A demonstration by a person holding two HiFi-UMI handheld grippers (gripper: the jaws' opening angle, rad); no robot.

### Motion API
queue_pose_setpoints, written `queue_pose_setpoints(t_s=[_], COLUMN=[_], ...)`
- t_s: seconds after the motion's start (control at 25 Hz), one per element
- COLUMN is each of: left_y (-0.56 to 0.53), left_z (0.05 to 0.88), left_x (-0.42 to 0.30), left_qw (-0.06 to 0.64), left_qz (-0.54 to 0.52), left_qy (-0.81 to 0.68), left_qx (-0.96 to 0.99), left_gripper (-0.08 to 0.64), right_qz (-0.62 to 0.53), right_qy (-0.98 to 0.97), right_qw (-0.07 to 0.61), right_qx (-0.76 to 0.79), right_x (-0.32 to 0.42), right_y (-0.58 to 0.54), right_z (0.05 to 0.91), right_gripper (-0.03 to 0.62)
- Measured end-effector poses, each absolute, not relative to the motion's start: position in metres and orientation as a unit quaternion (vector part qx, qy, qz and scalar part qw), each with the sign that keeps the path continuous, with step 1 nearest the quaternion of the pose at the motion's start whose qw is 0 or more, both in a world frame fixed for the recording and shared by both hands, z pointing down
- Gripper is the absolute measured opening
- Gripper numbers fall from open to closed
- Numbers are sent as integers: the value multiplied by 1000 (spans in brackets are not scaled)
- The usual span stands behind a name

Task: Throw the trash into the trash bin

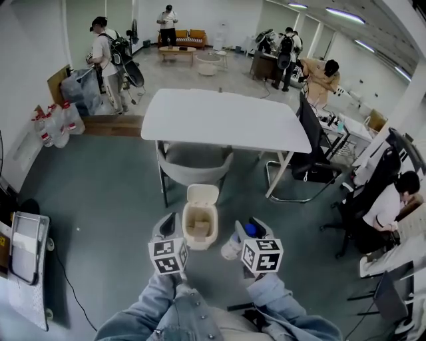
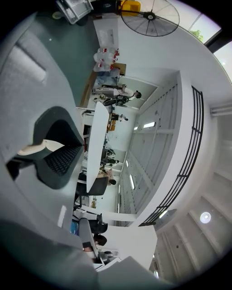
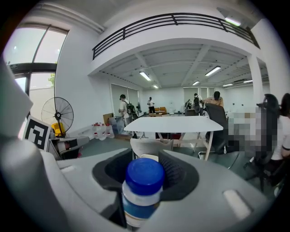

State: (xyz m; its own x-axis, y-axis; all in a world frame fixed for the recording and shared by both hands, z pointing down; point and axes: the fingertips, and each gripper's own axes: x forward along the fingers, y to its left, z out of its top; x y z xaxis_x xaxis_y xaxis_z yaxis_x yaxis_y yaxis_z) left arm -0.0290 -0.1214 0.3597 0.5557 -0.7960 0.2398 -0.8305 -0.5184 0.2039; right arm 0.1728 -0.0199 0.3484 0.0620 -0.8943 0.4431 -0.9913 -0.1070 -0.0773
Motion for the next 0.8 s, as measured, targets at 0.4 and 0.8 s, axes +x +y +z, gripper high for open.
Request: queue_pose_setpoints(t_s=[0.4,0.8], left_y=[-239,-293], left_z=[373,407], left_x=[-43,-23], left_qw=[173,185], left_qz=[63,103], left_qy=[-472,-450], left_qx=[862,868], left_gripper=[9,9], right_qz=[203,217], right_qy=[-640,-620], right_qw=[130,130], right_qx=[730,743], right_x=[173,193], right_y=[-132,-190], right_z=[349,368], right_gripper=[183,183])
